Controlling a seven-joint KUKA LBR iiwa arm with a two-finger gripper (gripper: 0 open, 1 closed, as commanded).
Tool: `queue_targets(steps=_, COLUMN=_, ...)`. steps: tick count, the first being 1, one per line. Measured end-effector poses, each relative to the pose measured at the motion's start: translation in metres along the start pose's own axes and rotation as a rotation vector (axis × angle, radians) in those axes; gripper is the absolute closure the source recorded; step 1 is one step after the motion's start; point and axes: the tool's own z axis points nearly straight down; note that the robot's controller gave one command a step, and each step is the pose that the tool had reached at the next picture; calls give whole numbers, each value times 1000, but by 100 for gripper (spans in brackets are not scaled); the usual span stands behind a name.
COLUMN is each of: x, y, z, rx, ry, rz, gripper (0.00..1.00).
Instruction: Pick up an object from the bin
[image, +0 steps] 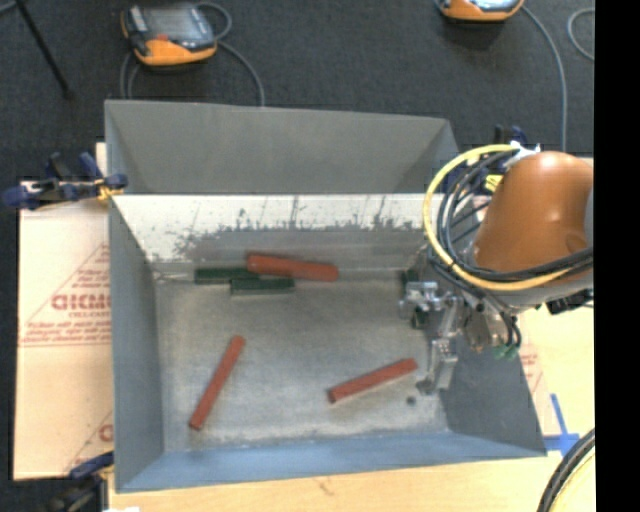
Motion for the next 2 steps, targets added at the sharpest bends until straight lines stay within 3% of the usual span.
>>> queue_targets(steps=1, x=0, y=0, z=0, rx=0, ry=0, rz=-2, gripper=0)
queue_targets(steps=2, x=-8, y=14, z=52, rx=2, ry=-9, rz=-282, gripper=0)
